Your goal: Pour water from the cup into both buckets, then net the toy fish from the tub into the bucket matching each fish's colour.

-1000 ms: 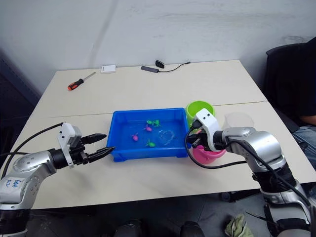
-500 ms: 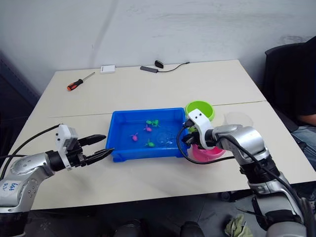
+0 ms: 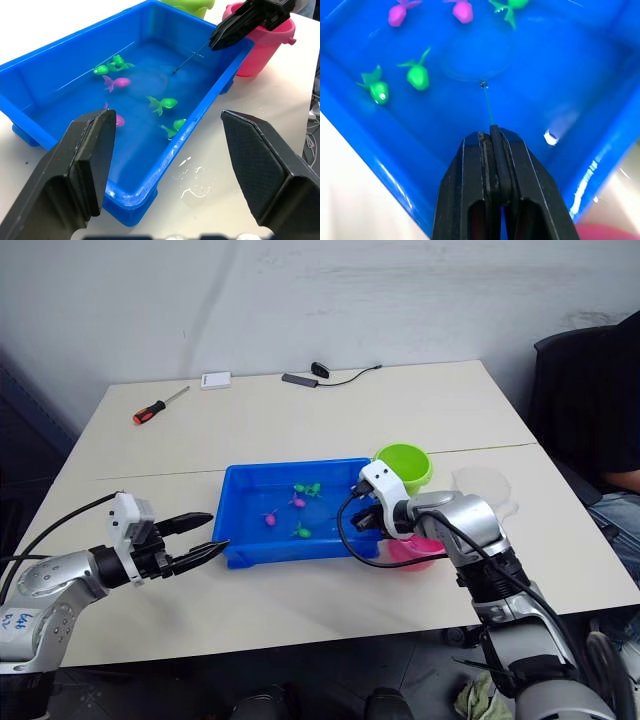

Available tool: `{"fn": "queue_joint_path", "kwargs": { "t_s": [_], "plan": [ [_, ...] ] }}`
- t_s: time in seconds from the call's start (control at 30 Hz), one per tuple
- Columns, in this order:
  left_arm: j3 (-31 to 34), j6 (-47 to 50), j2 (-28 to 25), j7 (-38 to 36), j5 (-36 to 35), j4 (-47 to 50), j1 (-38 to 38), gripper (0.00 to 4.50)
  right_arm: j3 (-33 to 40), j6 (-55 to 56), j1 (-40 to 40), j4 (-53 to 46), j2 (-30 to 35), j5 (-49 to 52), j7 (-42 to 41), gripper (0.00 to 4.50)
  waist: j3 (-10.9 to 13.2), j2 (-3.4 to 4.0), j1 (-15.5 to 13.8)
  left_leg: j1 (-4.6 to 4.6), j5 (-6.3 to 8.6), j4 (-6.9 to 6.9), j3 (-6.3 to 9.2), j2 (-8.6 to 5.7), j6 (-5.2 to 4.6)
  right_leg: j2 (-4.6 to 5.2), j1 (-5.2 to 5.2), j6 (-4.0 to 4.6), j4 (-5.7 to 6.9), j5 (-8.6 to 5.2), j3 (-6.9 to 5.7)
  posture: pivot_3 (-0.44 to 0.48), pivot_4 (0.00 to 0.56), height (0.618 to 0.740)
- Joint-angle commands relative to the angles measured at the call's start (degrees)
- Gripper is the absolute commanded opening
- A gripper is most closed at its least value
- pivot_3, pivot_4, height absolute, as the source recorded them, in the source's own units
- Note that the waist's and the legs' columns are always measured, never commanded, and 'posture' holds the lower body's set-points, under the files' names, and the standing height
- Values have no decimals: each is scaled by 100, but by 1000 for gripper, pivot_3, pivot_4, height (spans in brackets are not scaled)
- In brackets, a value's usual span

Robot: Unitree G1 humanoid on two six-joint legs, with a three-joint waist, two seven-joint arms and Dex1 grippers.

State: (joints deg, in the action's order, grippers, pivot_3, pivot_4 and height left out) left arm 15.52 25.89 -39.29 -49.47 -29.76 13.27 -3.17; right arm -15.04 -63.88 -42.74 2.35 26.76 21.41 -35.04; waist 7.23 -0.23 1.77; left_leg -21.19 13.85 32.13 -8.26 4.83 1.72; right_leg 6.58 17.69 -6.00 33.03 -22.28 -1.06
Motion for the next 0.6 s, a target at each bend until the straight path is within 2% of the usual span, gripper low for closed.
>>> {"fn": "queue_joint_path", "kwargs": {
  "t_s": [0.03,0.33,0.6],
  "plan": [
    [178,-114,-50,-23,-128,231,-11,3671,100,130,-170,-20,-151,-79,45,0,0,0,0,0,0,-1,-2,0,0,0,0,0,0,0,-1,0,150,733],
    [236,-139,-69,-36,-163,258,28,3671,160,342,-322,166,-534,-192,65,0,-2,-3,3,0,1,-3,-6,1,2,2,32,0,7,0,-1,0,150,733],
    [172,-223,-43,-139,-170,145,-89,3671,374,10,-47,-655,-317,74,-76,0,-8,-12,1,-1,1,-3,-17,2,2,7,54,0,33,1,-4,0,150,733]
  ]
}}
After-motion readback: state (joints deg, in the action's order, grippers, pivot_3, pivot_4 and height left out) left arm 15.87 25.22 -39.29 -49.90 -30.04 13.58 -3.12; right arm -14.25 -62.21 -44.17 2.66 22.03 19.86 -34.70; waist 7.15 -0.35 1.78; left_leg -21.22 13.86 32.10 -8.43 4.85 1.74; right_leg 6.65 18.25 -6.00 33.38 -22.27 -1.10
